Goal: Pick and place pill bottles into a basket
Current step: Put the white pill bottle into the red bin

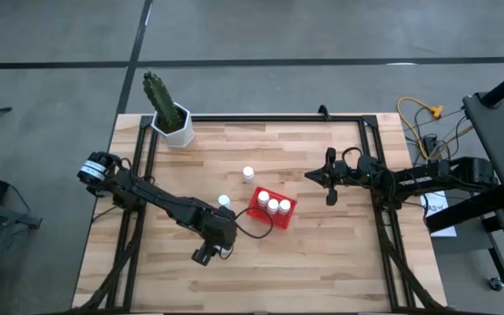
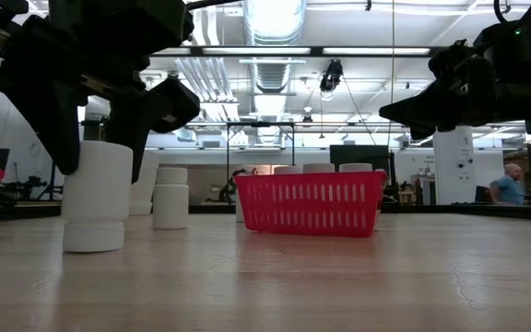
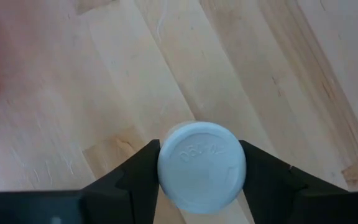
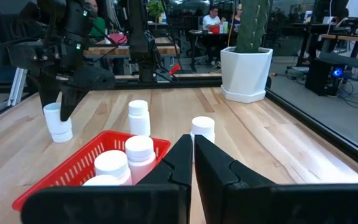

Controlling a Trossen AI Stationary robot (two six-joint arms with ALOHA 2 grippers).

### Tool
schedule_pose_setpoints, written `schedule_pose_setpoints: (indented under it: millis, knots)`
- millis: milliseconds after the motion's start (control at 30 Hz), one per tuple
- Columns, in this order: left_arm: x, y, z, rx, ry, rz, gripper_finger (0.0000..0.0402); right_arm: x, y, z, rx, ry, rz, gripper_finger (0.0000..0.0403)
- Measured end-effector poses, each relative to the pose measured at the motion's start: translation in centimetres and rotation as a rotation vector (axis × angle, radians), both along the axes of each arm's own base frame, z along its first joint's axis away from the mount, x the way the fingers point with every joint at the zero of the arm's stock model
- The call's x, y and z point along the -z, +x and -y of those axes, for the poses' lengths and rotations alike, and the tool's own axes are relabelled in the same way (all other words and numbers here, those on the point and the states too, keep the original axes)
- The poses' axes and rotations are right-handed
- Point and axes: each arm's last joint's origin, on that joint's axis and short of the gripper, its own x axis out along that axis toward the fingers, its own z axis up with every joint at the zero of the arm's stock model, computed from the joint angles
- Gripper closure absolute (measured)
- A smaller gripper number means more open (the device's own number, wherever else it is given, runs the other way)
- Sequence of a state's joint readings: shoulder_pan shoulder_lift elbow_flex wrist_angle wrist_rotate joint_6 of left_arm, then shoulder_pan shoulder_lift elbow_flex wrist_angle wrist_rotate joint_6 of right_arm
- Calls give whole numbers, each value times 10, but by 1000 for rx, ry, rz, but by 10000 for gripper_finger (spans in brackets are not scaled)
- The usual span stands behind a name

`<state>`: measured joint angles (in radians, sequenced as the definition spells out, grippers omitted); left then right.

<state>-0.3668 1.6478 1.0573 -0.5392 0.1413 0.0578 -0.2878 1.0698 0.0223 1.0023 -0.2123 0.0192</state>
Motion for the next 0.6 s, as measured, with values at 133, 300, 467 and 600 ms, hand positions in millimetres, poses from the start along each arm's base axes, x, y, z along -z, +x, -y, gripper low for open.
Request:
schedule_pose_setpoints:
  millis: [133, 300, 467, 600]
  knots:
    - [0, 0, 0, 0, 0, 0, 225, 0, 0, 0, 0, 0, 0, 394]
    - [-6, 0, 0, 1, -6, 16, 225, 0, 0, 0, 0, 0, 0, 394]
    - [-19, -4, -2, -5, -2, 60, 225, 0, 0, 0, 0, 0, 0, 394]
    - [-34, -13, -8, -37, 50, 89, 225, 0, 0, 0, 0, 0, 0, 394]
